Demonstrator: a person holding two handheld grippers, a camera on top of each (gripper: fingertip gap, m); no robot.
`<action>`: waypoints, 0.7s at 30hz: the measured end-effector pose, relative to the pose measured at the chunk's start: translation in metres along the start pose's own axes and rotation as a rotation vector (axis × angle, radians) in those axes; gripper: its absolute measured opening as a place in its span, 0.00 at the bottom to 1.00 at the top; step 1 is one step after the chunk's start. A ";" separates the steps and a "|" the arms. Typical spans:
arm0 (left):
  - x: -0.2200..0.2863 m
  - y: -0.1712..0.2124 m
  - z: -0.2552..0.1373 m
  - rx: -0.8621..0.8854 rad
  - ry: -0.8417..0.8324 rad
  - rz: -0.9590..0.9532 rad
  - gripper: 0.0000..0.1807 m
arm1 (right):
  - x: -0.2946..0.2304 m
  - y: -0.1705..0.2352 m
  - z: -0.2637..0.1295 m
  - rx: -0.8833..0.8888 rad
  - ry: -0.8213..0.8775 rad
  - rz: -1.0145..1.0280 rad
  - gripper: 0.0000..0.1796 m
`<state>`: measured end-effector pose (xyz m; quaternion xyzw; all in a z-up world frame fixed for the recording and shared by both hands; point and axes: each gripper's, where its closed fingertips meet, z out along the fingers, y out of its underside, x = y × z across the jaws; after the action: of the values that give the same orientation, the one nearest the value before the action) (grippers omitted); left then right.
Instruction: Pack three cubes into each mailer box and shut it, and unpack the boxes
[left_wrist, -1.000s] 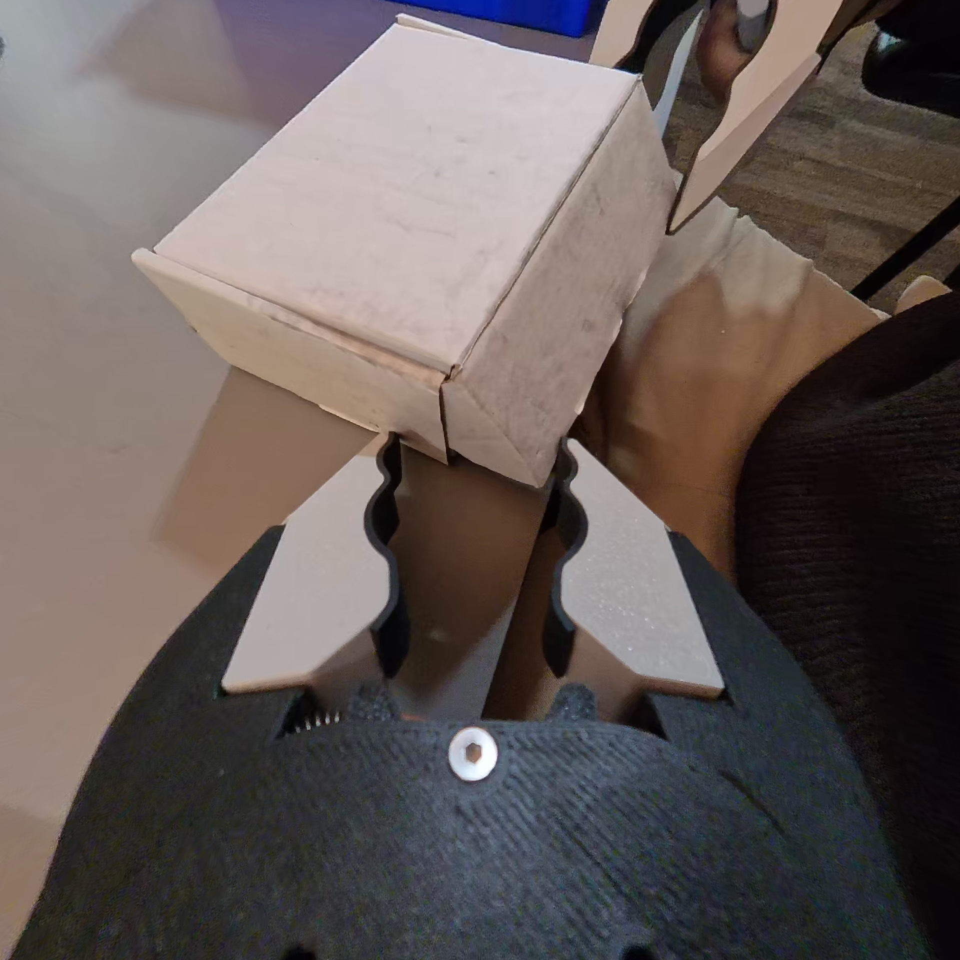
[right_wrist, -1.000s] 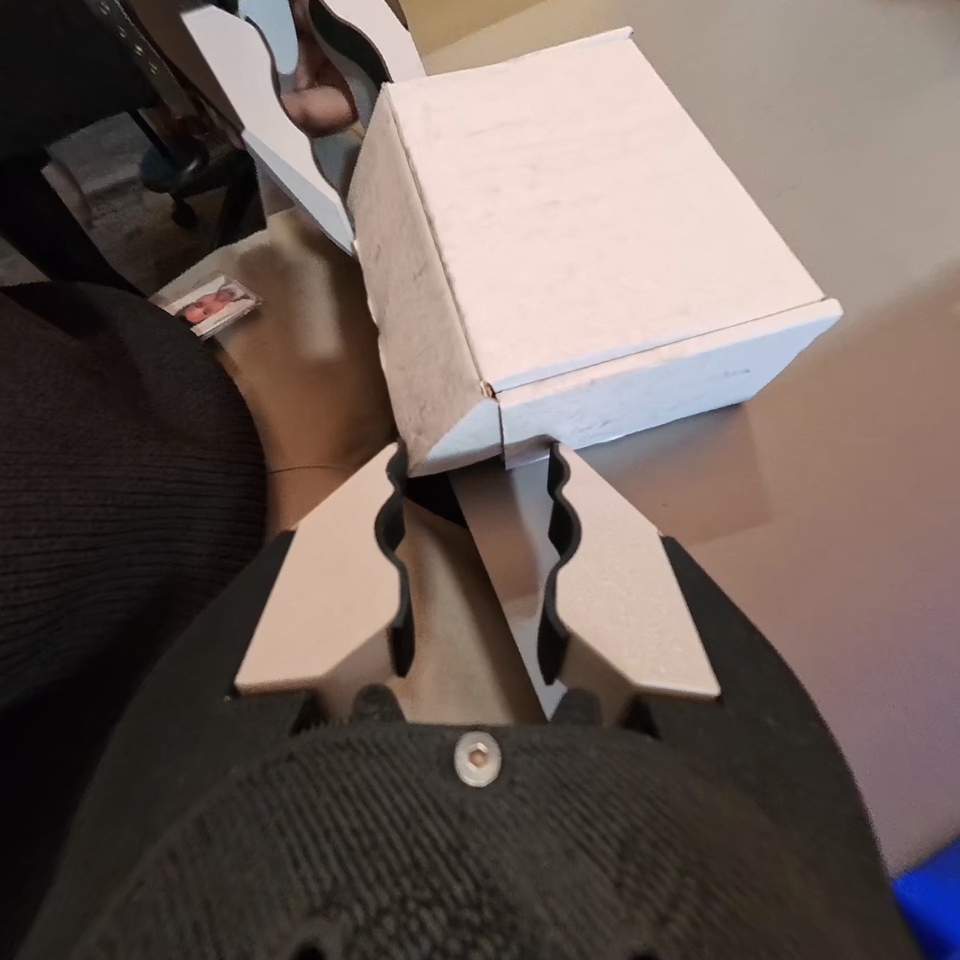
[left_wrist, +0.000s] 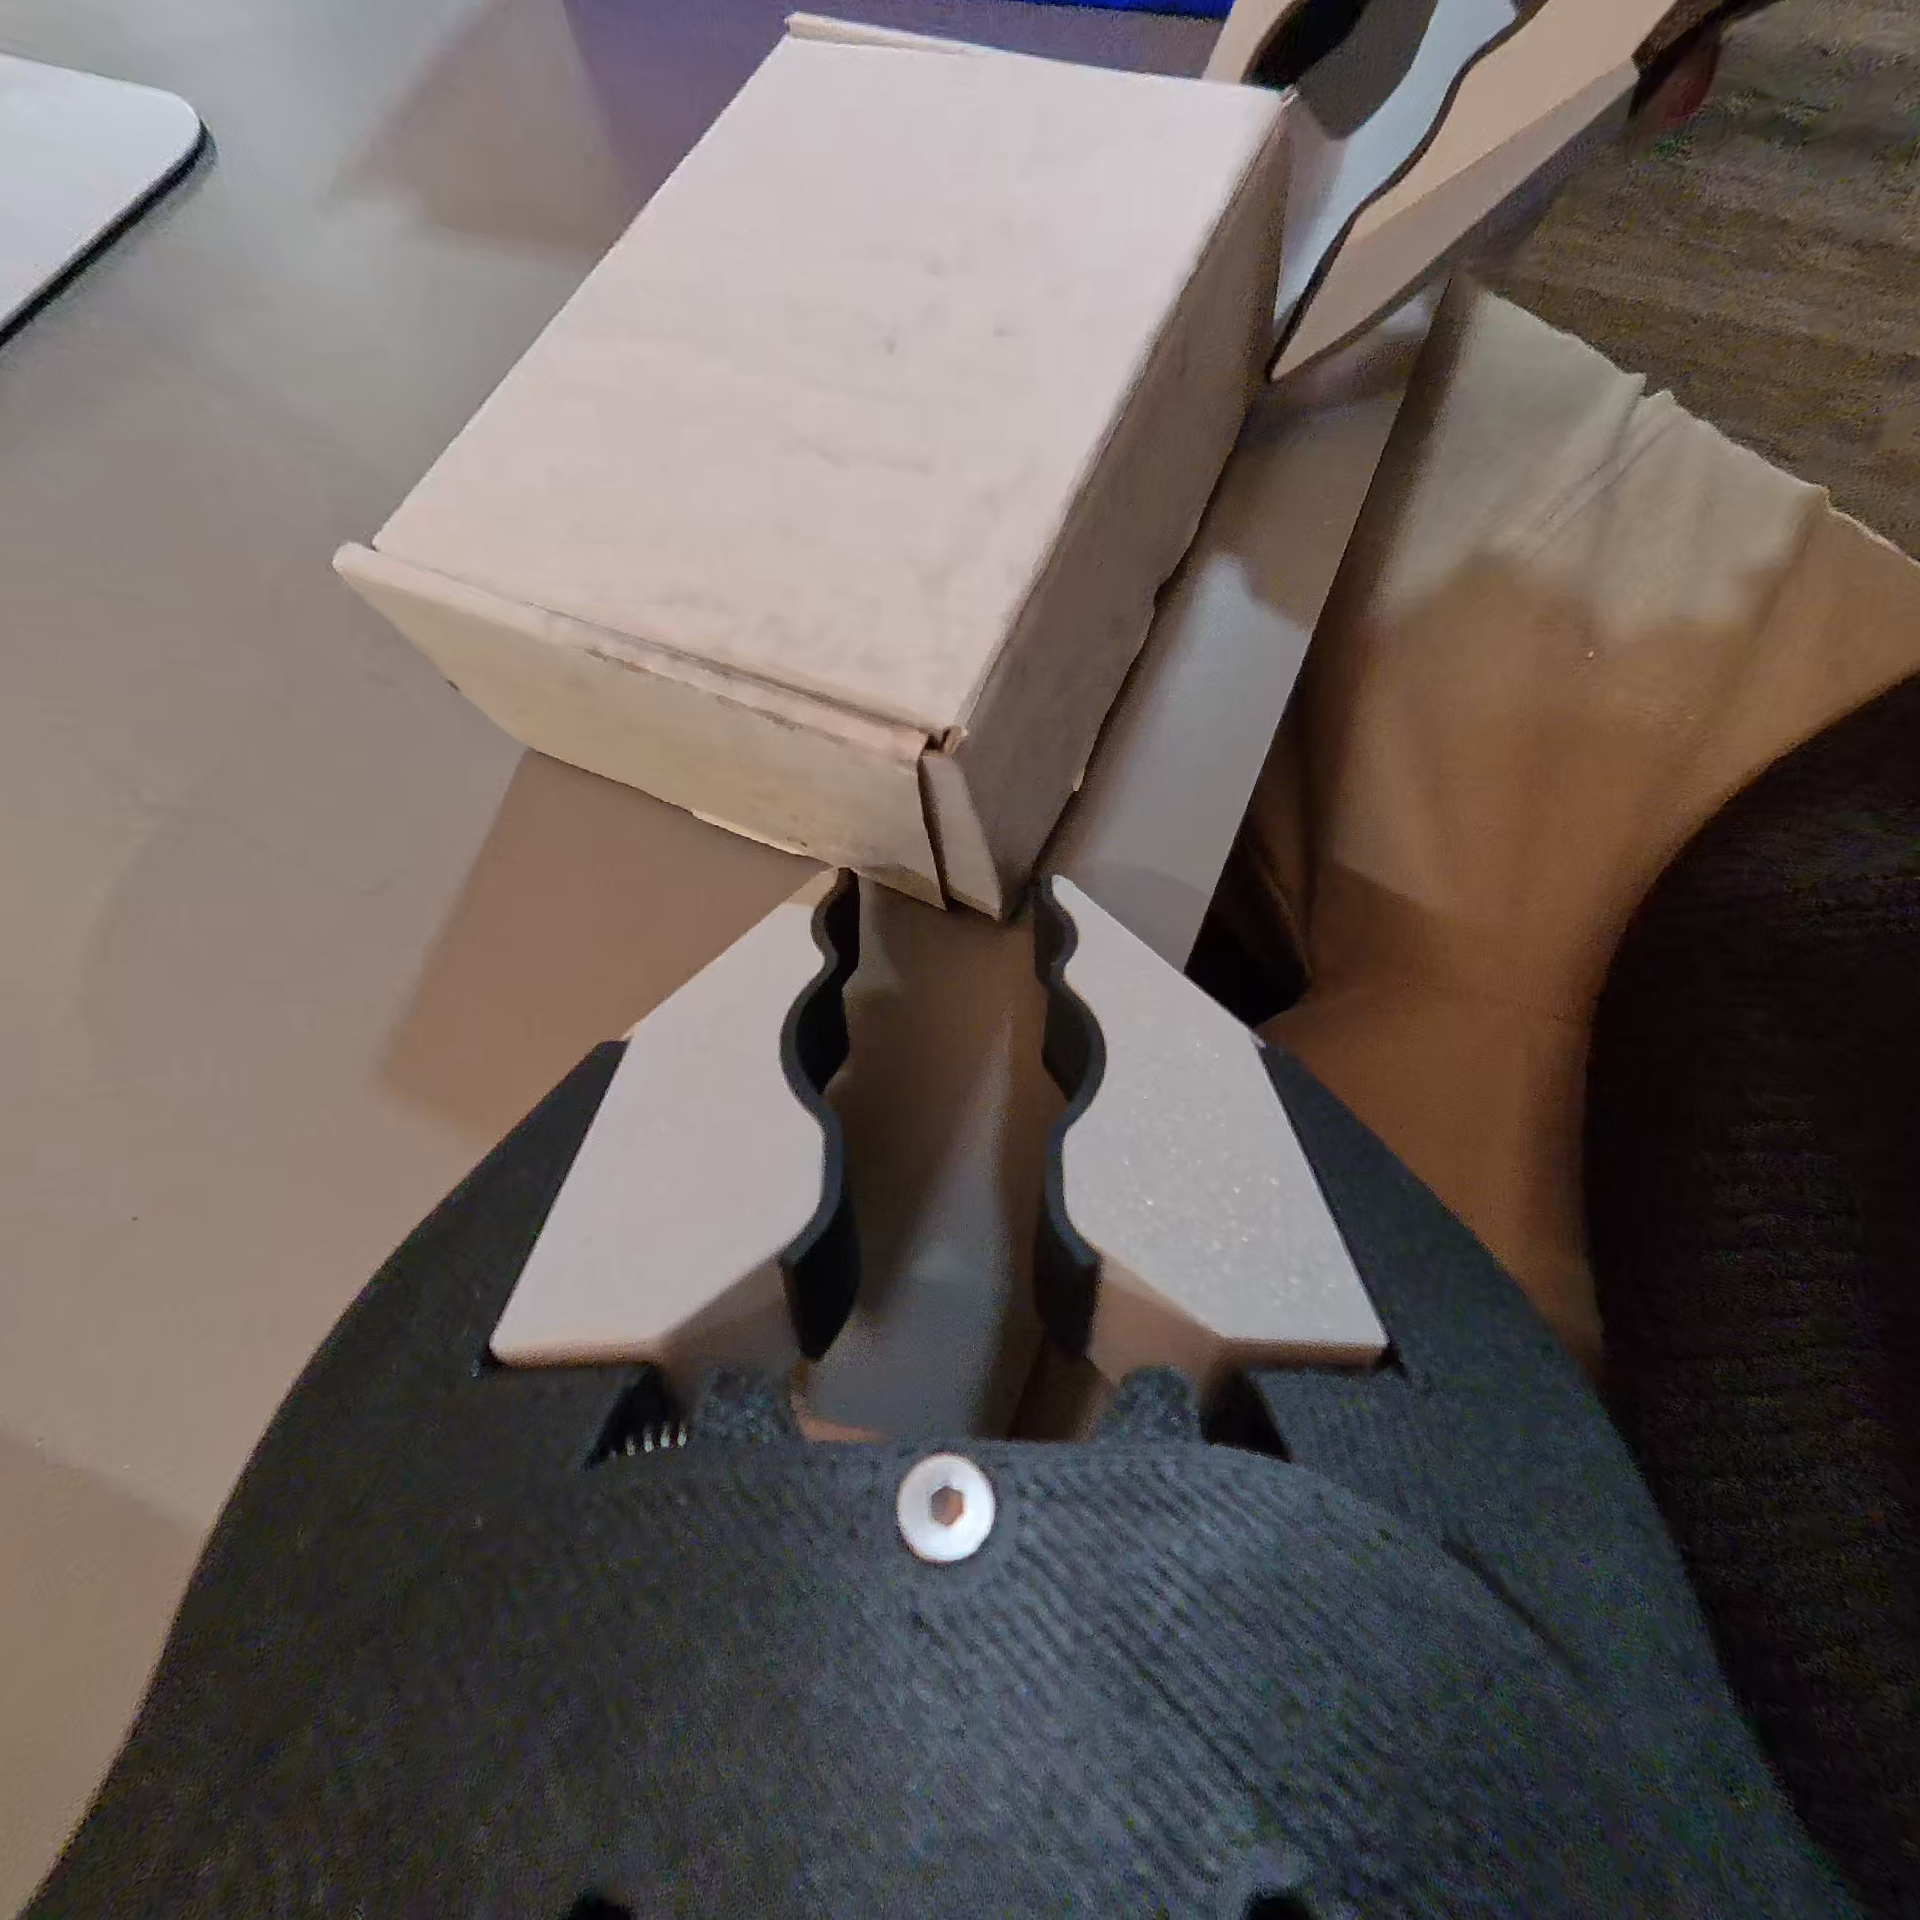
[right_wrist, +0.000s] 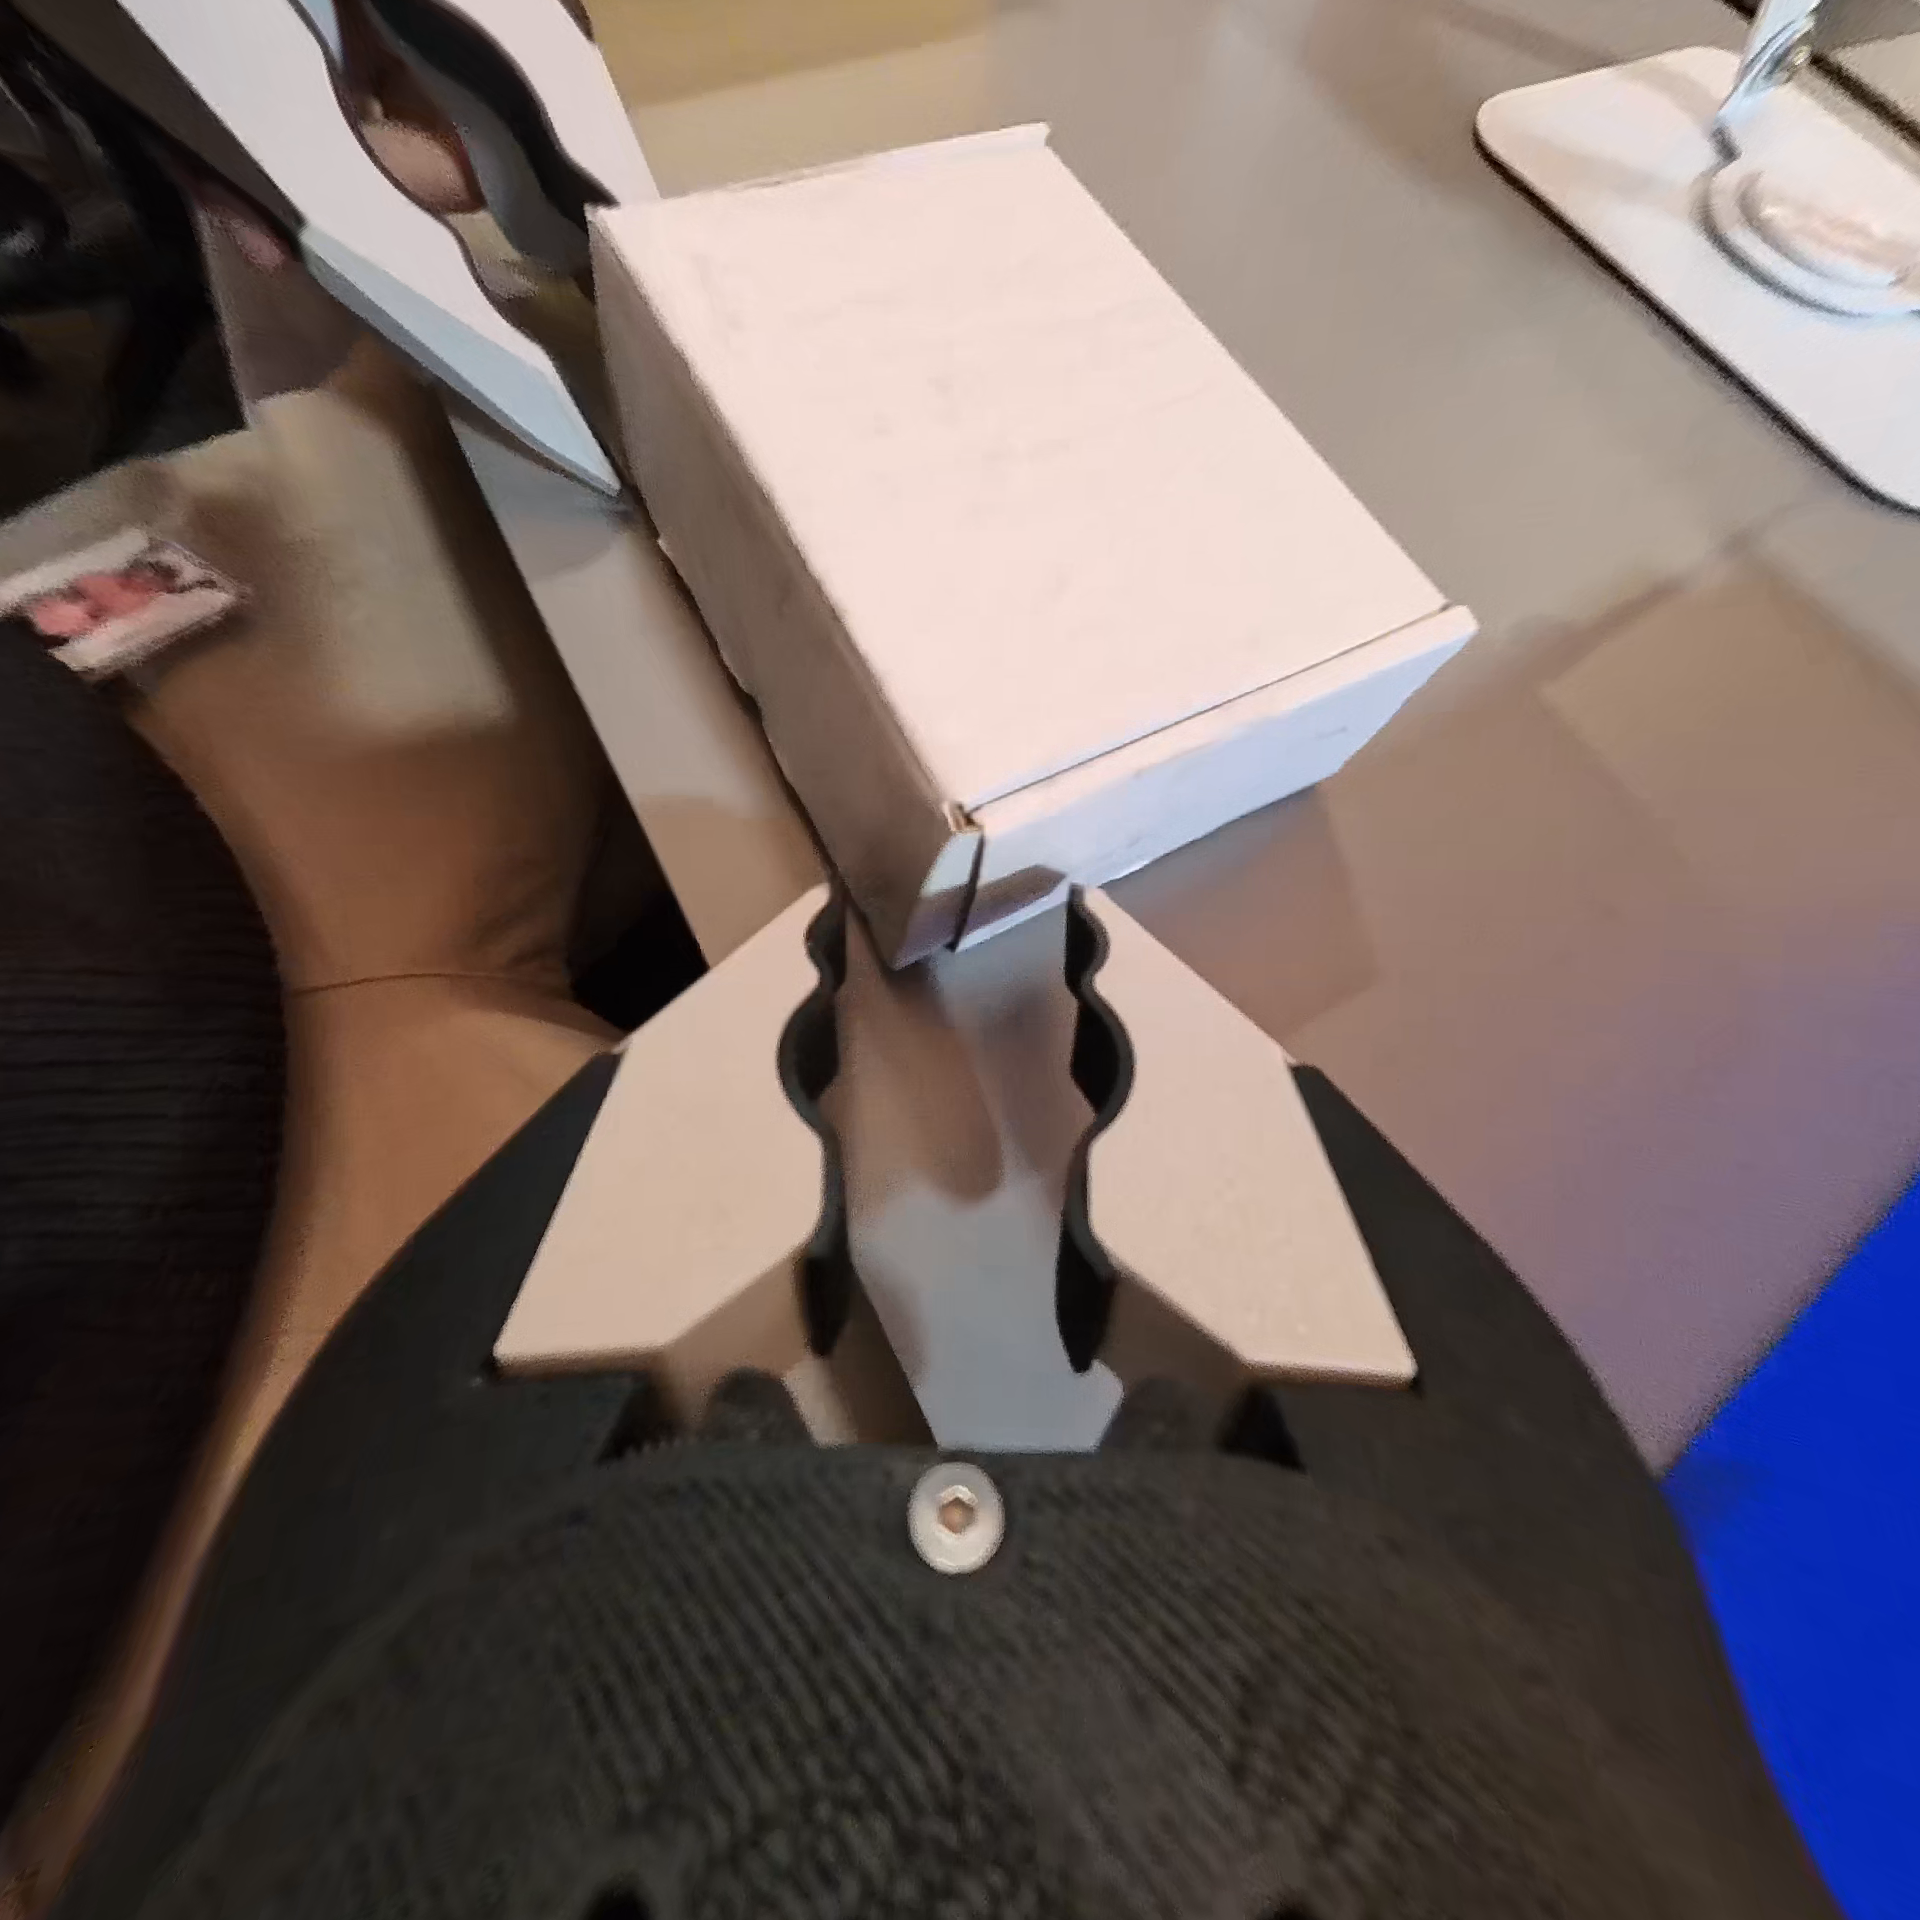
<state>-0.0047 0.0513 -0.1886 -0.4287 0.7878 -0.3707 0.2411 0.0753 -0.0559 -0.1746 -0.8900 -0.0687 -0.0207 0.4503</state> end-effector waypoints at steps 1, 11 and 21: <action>0.000 -0.001 -0.001 0.009 0.008 -0.009 0.17 | -0.002 0.000 0.001 0.003 -0.021 0.019 0.25; -0.002 -0.005 -0.002 0.031 0.021 -0.048 0.15 | -0.001 0.003 0.007 -0.017 0.003 0.017 0.19; -0.005 -0.005 0.000 0.017 -0.027 -0.020 0.13 | 0.000 0.004 0.008 -0.060 0.039 -0.005 0.16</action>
<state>0.0000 0.0542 -0.1843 -0.4397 0.7769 -0.3738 0.2516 0.0761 -0.0519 -0.1827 -0.9023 -0.0613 -0.0411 0.4247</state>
